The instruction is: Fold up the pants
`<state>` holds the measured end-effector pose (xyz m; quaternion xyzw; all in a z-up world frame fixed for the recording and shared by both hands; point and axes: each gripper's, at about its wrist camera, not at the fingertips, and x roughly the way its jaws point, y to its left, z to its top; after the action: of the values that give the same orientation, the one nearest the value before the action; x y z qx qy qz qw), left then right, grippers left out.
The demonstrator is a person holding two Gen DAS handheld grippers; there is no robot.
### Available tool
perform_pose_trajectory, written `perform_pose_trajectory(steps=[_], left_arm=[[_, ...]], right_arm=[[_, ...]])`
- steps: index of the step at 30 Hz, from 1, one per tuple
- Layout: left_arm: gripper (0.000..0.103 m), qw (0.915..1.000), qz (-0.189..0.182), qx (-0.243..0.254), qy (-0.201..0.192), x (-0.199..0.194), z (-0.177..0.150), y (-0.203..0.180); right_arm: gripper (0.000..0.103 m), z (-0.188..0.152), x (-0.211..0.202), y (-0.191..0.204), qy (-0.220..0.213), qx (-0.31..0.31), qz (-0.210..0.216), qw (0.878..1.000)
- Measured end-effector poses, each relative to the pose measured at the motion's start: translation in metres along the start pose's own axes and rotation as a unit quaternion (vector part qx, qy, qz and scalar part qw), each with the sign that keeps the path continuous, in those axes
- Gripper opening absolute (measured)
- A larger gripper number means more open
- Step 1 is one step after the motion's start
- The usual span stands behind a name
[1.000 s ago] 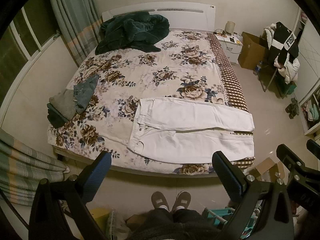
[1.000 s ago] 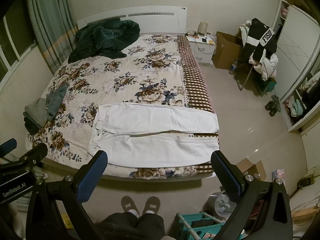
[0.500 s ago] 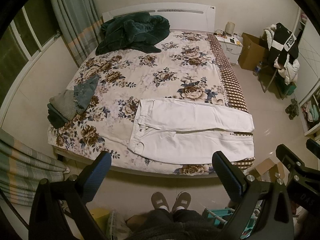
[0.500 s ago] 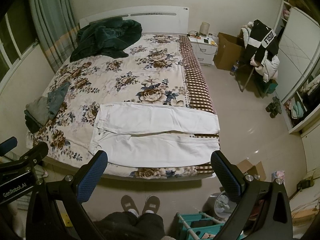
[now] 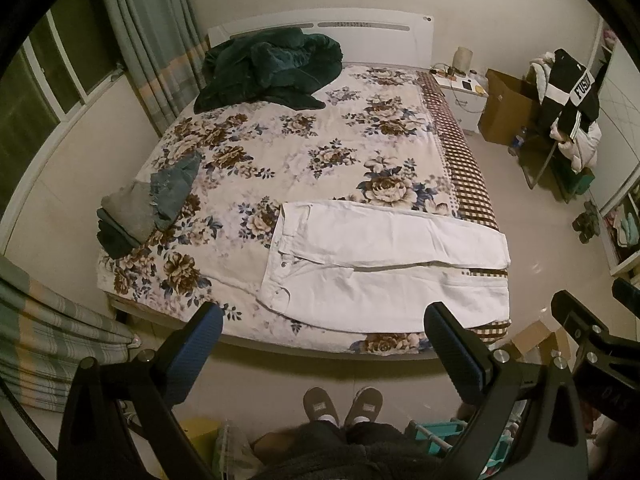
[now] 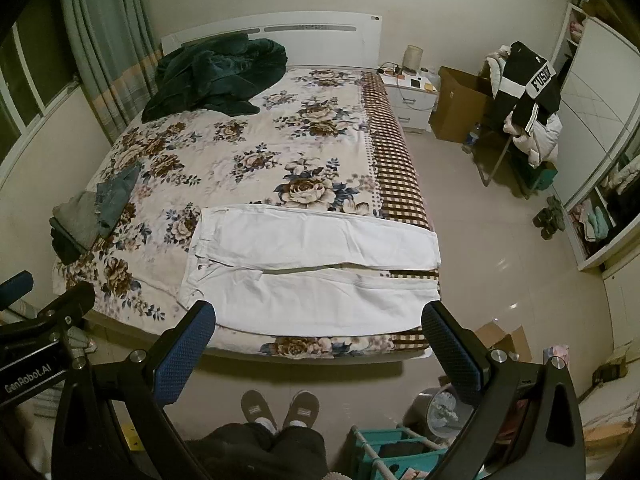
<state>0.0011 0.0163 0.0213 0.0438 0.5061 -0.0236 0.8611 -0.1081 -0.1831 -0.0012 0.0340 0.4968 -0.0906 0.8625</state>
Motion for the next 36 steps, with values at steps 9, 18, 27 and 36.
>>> perform_pose_trajectory(steps=[9, 18, 27, 36], left_arm=[[0.103, 1.0000, 0.000, -0.001, -0.001, 0.000, -0.001, -0.001], [0.103, 1.0000, 0.001, 0.000, -0.001, 0.000, -0.002, -0.001], [0.103, 1.0000, 0.000, 0.001, 0.000, -0.001, -0.001, -0.002], [0.103, 1.0000, 0.007, 0.000, 0.002, 0.004, 0.004, -0.006]], right_arm=[[0.103, 0.001, -0.002, 0.004, 0.001, -0.001, 0.000, 1.000], [0.103, 0.001, 0.000, 0.001, 0.001, -0.001, -0.001, 1.000], [0.103, 0.002, 0.001, 0.001, 0.002, -0.001, 0.000, 1.000], [0.103, -0.001, 0.004, 0.008, 0.013, 0.001, 0.008, 1.000]])
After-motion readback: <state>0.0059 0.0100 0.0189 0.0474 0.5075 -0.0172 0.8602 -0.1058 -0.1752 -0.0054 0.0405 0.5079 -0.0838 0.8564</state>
